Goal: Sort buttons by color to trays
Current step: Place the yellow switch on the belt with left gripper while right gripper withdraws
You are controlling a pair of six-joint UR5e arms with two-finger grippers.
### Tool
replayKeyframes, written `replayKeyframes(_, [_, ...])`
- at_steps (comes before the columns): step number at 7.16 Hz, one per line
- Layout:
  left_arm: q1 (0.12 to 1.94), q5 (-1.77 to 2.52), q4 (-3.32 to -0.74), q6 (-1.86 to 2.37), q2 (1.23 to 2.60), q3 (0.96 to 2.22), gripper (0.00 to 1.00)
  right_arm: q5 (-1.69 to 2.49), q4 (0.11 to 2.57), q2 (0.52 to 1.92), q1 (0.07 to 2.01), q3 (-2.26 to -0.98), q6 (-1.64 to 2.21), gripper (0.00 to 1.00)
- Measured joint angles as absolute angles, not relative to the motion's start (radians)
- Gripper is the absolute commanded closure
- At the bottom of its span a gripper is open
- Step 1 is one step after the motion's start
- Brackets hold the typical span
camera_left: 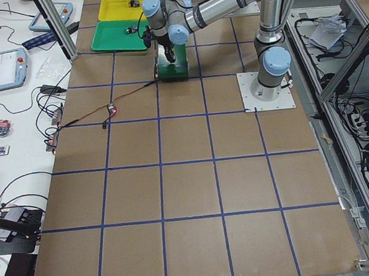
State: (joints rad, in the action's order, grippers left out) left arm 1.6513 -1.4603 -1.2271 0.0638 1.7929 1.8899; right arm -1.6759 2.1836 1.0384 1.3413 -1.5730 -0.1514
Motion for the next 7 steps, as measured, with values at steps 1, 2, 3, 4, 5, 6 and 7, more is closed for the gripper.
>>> replayKeyframes(1, [1.661, -1.457, -1.182, 0.104, 1.813, 1.891, 0.0, -1.676, 2.137, 1.082, 1.341, -1.576, -0.151, 0.0])
replayKeyframes(2, [1.667, -1.454, -1.146, 0.143, 1.819, 1.889, 0.0, -1.676, 2.047, 1.146, 1.341, -1.58, -0.147, 0.0])
replayKeyframes(3, [1.67, -1.44, -1.133, 0.165, 1.804, 1.883, 0.0, -1.675, 1.932, 1.227, 1.342, -1.584, -0.14, 0.0])
replayKeyframes(4, [1.669, -1.416, -1.131, 0.177, 1.785, 1.867, 0.0, -1.674, 1.819, 1.312, 1.344, -1.592, -0.13, 0.0])
replayKeyframes(5, [1.665, -1.405, -1.154, 0.18, 1.766, 1.829, 0.0, -1.662, 1.725, 1.402, 1.346, -1.612, -0.094, 0.0])
replayKeyframes(6, [1.661, -1.404, -1.229, 0.177, 1.746, 1.764, 0.0, -1.633, 1.672, 1.489, 1.348, -1.65, -0.029, 0.0])
replayKeyframes(7, [1.653, -1.41, -1.353, 0.175, 1.727, 1.673, 0.0, -1.595, 1.653, 1.563, 1.351, -1.708, 0.04, 0.0])
